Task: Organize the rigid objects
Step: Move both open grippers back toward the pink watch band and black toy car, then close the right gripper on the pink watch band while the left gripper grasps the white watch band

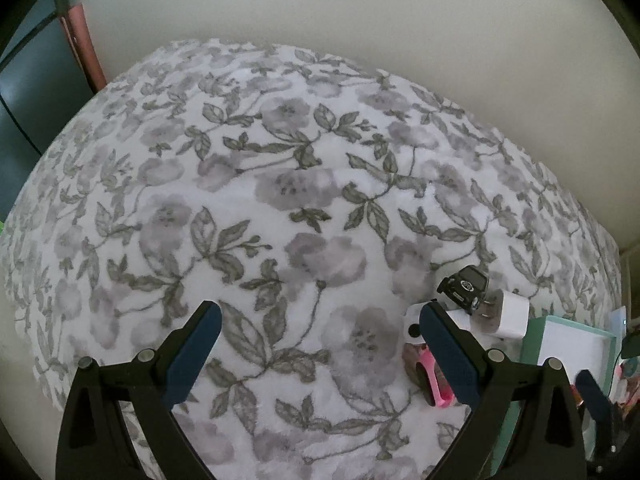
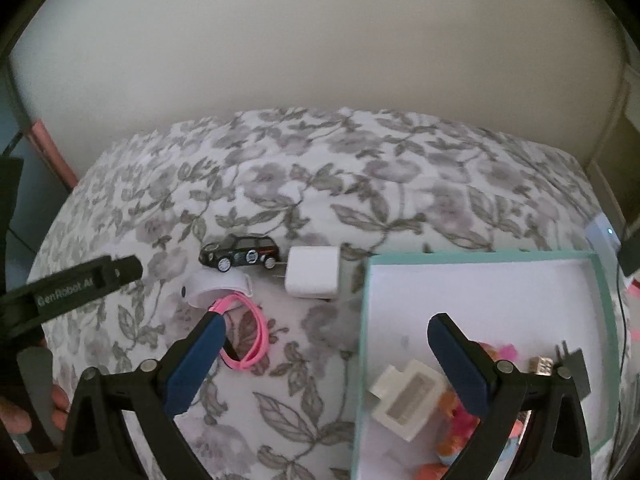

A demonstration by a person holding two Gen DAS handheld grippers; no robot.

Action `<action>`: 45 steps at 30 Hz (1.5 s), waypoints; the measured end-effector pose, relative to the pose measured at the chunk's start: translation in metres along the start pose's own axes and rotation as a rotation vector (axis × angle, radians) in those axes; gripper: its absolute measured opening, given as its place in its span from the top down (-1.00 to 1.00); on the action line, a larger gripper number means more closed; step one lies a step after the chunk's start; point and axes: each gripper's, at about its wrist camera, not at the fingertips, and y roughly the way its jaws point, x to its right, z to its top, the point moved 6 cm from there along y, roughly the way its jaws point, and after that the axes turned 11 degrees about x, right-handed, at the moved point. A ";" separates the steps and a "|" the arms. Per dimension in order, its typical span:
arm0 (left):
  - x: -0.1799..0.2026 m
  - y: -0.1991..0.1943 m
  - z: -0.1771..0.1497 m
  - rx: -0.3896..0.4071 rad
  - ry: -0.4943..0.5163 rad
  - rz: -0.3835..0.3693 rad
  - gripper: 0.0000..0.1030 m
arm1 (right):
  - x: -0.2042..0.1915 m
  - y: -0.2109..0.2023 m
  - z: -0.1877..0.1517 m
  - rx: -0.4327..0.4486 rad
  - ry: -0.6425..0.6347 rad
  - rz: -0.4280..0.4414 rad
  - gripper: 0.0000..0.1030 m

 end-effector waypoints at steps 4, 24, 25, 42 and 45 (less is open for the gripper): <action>0.002 0.010 -0.002 -0.028 -0.004 -0.004 -0.93 | -0.016 0.016 -0.004 -0.027 -0.043 0.026 -0.91; -0.015 0.040 -0.018 -0.128 -0.085 -0.010 -0.93 | -0.061 0.067 -0.033 -0.121 -0.134 0.105 -0.67; -0.016 0.039 -0.018 -0.127 -0.079 -0.014 -0.93 | -0.063 0.067 -0.033 -0.118 -0.133 0.116 -0.64; 0.007 0.039 -0.015 -0.151 -0.114 -0.153 -0.93 | -0.062 0.059 -0.035 -0.134 -0.099 0.172 -0.08; 0.021 0.040 -0.016 -0.157 -0.118 -0.213 -0.93 | -0.053 0.057 -0.034 -0.139 -0.069 0.161 -0.08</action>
